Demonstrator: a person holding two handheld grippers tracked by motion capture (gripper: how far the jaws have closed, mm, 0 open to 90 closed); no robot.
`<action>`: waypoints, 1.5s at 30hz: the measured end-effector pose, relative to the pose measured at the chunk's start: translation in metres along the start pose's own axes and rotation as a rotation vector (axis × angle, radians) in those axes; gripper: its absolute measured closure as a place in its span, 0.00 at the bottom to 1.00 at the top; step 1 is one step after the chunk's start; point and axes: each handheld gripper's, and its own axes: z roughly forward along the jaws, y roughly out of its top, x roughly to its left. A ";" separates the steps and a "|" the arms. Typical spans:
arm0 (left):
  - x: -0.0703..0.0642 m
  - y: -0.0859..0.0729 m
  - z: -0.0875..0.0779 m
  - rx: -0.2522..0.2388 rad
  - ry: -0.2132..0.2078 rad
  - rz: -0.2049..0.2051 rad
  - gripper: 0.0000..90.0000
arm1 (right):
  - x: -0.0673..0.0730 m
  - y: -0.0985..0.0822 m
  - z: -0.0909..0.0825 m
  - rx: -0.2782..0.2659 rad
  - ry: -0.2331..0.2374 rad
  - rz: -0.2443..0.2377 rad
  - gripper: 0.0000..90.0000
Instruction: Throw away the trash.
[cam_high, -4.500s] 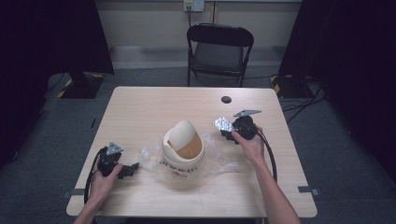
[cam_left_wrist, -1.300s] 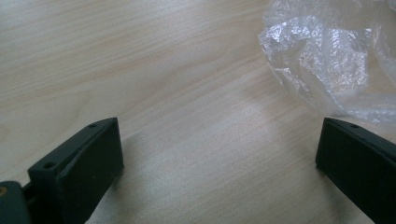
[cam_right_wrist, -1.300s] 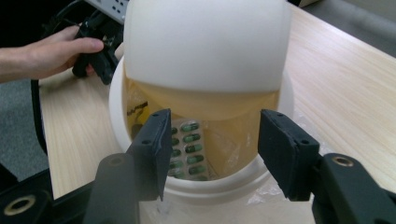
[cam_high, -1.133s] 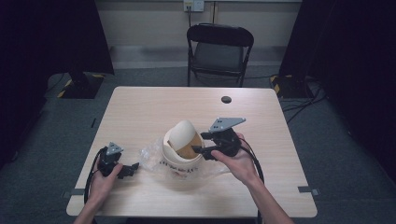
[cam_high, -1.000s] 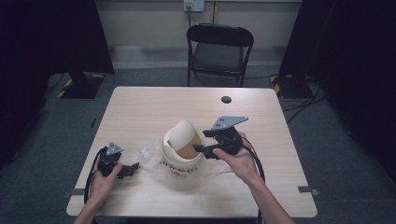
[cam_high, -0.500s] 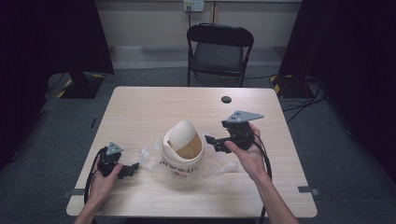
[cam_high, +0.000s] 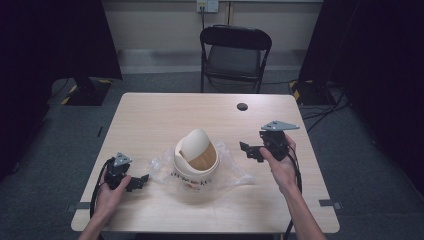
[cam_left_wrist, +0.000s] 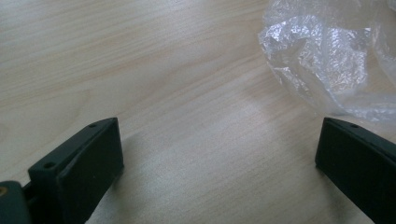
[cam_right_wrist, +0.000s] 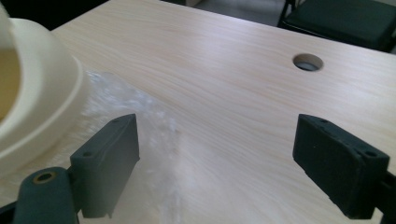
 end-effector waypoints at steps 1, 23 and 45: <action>0.000 0.000 0.000 0.000 0.000 0.000 0.00 | -0.003 -0.003 -0.001 0.004 -0.013 0.007 0.16; 0.000 0.000 0.000 0.000 0.000 0.000 0.00 | -0.048 -0.076 -0.019 0.099 -0.160 0.112 0.16; -0.001 0.000 0.000 -0.001 0.006 -0.003 0.00 | -0.074 -0.130 -0.002 0.202 -0.291 0.179 0.16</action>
